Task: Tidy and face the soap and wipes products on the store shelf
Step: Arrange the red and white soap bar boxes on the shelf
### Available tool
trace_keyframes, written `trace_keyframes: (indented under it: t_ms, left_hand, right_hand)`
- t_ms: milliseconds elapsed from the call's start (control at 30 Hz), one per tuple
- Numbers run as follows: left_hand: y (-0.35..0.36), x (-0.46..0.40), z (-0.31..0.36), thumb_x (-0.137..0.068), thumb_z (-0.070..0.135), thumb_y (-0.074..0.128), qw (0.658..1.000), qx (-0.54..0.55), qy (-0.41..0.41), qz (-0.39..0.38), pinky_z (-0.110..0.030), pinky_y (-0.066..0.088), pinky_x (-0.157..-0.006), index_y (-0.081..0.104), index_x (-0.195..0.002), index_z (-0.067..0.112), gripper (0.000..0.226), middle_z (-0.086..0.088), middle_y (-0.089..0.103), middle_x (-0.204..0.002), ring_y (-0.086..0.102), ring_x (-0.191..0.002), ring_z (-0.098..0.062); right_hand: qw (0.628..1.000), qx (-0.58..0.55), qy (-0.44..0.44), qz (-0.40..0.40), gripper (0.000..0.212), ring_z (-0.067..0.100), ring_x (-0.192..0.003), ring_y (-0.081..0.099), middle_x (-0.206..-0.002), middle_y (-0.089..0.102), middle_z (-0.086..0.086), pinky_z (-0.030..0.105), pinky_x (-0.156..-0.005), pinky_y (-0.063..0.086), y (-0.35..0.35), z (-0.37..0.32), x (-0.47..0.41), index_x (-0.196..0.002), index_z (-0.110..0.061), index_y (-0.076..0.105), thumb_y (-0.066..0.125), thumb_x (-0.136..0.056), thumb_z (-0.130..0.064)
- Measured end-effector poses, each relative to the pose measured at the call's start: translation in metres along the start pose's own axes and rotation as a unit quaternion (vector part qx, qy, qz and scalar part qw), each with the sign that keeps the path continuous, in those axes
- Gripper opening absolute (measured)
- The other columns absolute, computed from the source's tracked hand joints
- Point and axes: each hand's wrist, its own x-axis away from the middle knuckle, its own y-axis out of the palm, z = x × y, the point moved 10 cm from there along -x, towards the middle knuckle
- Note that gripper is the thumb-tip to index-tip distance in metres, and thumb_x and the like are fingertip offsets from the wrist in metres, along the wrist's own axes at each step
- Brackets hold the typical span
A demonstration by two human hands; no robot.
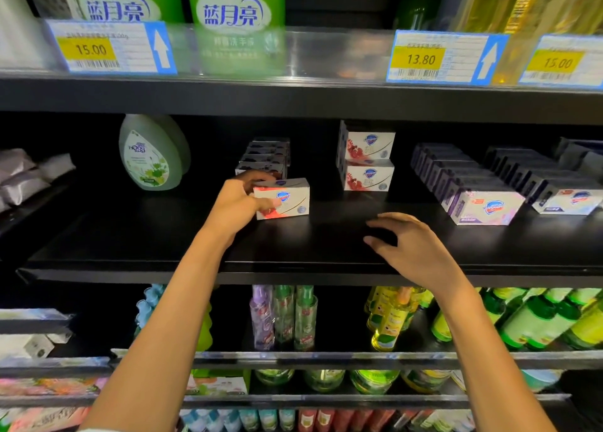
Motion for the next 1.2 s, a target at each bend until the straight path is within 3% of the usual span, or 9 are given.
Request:
trace_keyframes:
  t_ms: [233, 333, 433, 567, 667, 767, 967, 1067, 1200]
  left_hand:
    - [-0.012, 0.016, 0.008, -0.084, 0.007, 0.086, 0.990, -0.118, 0.052, 0.051, -0.034, 0.058, -0.100, 0.064, -0.129, 0.023, 0.052, 0.001, 0.069, -0.123, 0.068, -0.115, -0.012]
    - [-0.020, 0.042, 0.029, -0.091, 0.014, 0.080, 0.957, -0.223, 0.141, 0.122, -0.015, 0.044, -0.096, 0.059, -0.136, 0.021, 0.050, 0.002, 0.055, -0.127, 0.057, -0.118, -0.008]
    - [-0.008, 0.075, 0.053, -0.096, 0.017, 0.075, 0.913, -0.285, 0.252, 0.148, -0.026, 0.049, -0.097, 0.064, -0.131, 0.012, 0.037, -0.003, 0.060, -0.124, 0.060, -0.113, -0.014]
    - [0.040, 0.090, 0.044, -0.099, 0.046, 0.065, 0.927, -0.289, 0.238, -0.022, -0.038, 0.052, -0.105, 0.067, -0.133, 0.017, 0.045, 0.003, 0.067, -0.127, 0.063, -0.118, -0.014]
    - [0.074, 0.098, 0.026, -0.092, 0.078, 0.040, 0.882, -0.403, 0.190, -0.154, -0.042, 0.048, -0.112, 0.054, -0.149, 0.031, 0.075, 0.010, 0.056, -0.150, 0.051, -0.138, -0.012]
    - [0.076, 0.095, 0.020, -0.085, 0.082, 0.033, 0.868, -0.436, 0.161, -0.173, -0.041, 0.048, -0.110, 0.055, -0.149, 0.030, 0.085, 0.013, 0.051, -0.153, 0.047, -0.140, -0.009]
    - [0.076, 0.093, 0.016, -0.083, 0.085, 0.030, 0.870, -0.430, 0.158, -0.182, -0.041, 0.049, -0.108, 0.058, -0.146, 0.030, 0.088, 0.016, 0.051, -0.151, 0.047, -0.138, -0.007]
    - [0.077, 0.094, 0.017, -0.085, 0.084, 0.031, 0.868, -0.432, 0.162, -0.186, -0.040, 0.049, -0.108, 0.057, -0.147, 0.030, 0.086, 0.015, 0.051, -0.151, 0.046, -0.138, -0.007]
    - [0.076, 0.094, 0.017, -0.087, 0.081, 0.034, 0.867, -0.436, 0.161, -0.181, -0.038, 0.049, -0.108, 0.057, -0.147, 0.031, 0.081, 0.016, 0.051, -0.150, 0.045, -0.138, -0.007]
  right_hand:
    - [0.997, -0.057, 0.023, 0.040, 0.033, 0.012, -0.120, 0.061, -0.123, 0.068, -0.010, 0.021, -0.097, 0.039, -0.015, -0.001, -0.005, -0.125, -0.026, 0.074, 0.074, -0.094, -0.038]
    - [0.996, -0.045, 0.032, 0.075, 0.036, 0.022, -0.118, 0.064, -0.122, 0.071, -0.001, 0.031, -0.097, 0.047, -0.030, -0.001, -0.020, -0.127, -0.021, 0.071, 0.075, -0.094, -0.037]
    - [0.991, -0.053, 0.093, 0.079, 0.041, 0.031, -0.121, 0.064, -0.128, 0.070, 0.009, 0.039, -0.100, 0.052, -0.041, 0.010, -0.048, -0.132, -0.017, 0.068, 0.074, -0.095, -0.036]
    - [0.988, -0.059, 0.093, 0.105, 0.056, 0.034, -0.130, 0.061, -0.142, 0.064, 0.012, 0.038, -0.109, 0.049, -0.047, 0.020, -0.091, -0.144, -0.017, 0.058, 0.077, -0.092, -0.022]
    - [0.988, -0.039, 0.115, 0.094, 0.056, 0.037, -0.123, 0.063, -0.138, 0.064, 0.015, 0.036, -0.098, 0.051, -0.040, 0.029, -0.111, -0.140, -0.015, 0.054, 0.077, -0.089, -0.019]
    - [0.980, -0.113, 0.137, 0.094, 0.058, 0.031, -0.111, 0.066, -0.133, 0.065, 0.012, 0.026, -0.084, 0.045, -0.027, 0.038, -0.121, -0.138, -0.013, 0.050, 0.080, -0.088, -0.017]
    - [0.957, -0.187, 0.157, 0.159, 0.056, 0.021, -0.113, 0.068, -0.128, 0.069, 0.003, 0.027, -0.094, 0.054, -0.029, 0.056, -0.117, -0.129, -0.020, 0.062, 0.085, -0.079, -0.009]
    - [0.958, -0.202, 0.158, 0.128, 0.058, 0.017, -0.109, 0.066, -0.120, 0.067, -0.003, 0.026, -0.086, 0.056, -0.023, 0.057, -0.115, -0.128, -0.020, 0.064, 0.088, -0.077, -0.007]
    - [0.951, -0.241, 0.153, 0.117, 0.059, 0.020, -0.114, 0.068, -0.125, 0.071, 0.002, 0.032, -0.096, 0.057, -0.020, 0.057, -0.108, -0.129, -0.012, 0.069, 0.091, -0.075, -0.007]
